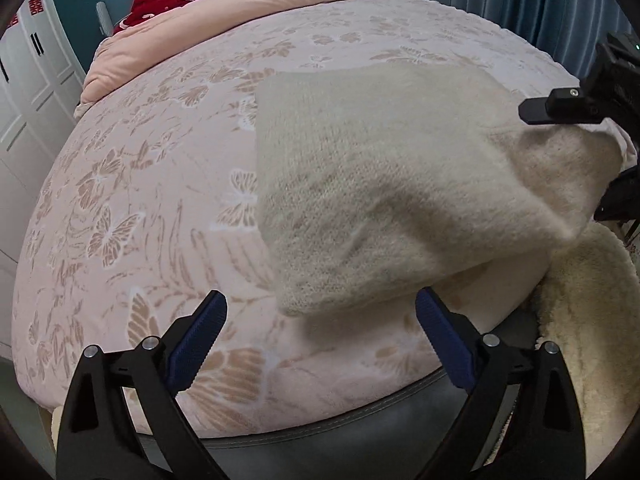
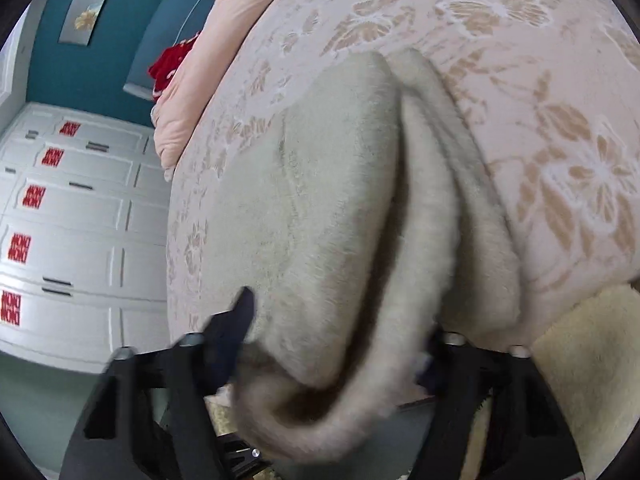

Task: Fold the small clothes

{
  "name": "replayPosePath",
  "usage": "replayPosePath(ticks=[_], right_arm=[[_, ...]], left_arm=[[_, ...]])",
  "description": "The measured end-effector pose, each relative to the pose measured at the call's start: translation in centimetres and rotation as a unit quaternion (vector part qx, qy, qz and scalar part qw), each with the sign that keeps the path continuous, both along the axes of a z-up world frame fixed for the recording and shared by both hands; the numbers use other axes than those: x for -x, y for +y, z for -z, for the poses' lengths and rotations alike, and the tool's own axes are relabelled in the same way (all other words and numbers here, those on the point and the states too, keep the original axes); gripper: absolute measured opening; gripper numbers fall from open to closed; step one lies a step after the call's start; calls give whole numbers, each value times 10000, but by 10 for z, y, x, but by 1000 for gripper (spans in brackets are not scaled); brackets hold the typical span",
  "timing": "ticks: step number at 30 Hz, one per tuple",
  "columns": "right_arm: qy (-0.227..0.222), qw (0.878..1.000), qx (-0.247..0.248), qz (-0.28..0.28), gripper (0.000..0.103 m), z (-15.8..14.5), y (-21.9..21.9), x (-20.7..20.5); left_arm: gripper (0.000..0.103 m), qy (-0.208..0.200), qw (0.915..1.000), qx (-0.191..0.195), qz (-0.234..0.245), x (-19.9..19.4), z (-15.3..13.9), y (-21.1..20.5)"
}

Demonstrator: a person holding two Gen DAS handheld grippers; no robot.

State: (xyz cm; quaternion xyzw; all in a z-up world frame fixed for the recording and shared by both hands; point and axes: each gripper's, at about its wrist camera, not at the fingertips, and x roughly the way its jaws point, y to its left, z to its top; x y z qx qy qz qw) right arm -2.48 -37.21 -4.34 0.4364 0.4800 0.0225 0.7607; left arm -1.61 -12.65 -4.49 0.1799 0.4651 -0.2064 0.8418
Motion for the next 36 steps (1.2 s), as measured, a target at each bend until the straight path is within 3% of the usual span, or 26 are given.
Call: replayPosePath(ticks=[1,2,6,8,9,11,13,14,16,20,21,22,23,24,26,27,30,32,33,35,36], right_arm=[[38,9996,239,-165,24,-10,5,-8],[-195,9990,283,-278,23,-27,8,-14],[-1788,9819,-77,-626,21,-110,3,-18],[-2042,9774,-97,-531,21,-115,-11,-15],[-1896,9807,174,-455,22,-103,-17,-17],[-983,9921,666,-418,22,-49,-28,-33],[163,9982,508,-262,23,13,-40,-37],[290,9987,377,-174,24,27,-43,-31],[-57,9997,238,-39,34,19,-43,-17],[-304,9990,308,77,54,-3,-39,12],[-344,9990,285,77,61,-5,-35,18],[-334,9991,261,70,63,-3,-31,24],[-297,9993,231,19,63,2,-29,25],[-245,9993,269,-46,62,8,-24,25],[-159,9971,736,-75,14,11,-13,18],[-173,9969,767,-22,12,8,-13,17],[-1013,9934,407,345,10,-24,-19,32],[-1127,9915,418,489,9,-33,-25,41],[-953,9933,490,443,9,-25,-27,39],[-115,9963,824,196,9,15,-26,30],[186,9970,730,168,10,33,-27,31]], left_arm=[[93,-41,10000,-26,-31,0,0,1],[93,-66,10000,-33,-59,2,0,4],[93,-138,9999,59,8,4,-4,7],[93,-219,9997,80,-26,3,-5,6],[93,-255,9996,80,-77,1,-5,6],[93,-276,9993,24,-249,-6,-4,5],[93,-172,9986,-24,-502,-16,0,6],[93,-80,9983,-4,-571,-21,1,5],[93,-36,9980,11,-638,-25,0,3],[92,-123,9981,-150,-576,-24,0,-1],[84,-59,9983,-162,-561,-25,2,-1],[69,62,9984,-177,-526,-26,5,-1],[61,214,9980,-245,-535,-29,10,-1],[53,389,9973,-233,-577,-31,15,1],[45,645,9956,-52,-677,-33,20,5],[44,696,9951,12,-707,-34,21,7],[42,691,9955,36,-654,-33,17,7],[42,700,9953,69,-667,-33,16,10],[43,747,9947,118,-694,-34,16,12],[44,833,9935,149,-756,-37,20,14],[44,864,9932,155,-767,-37,22,13]])
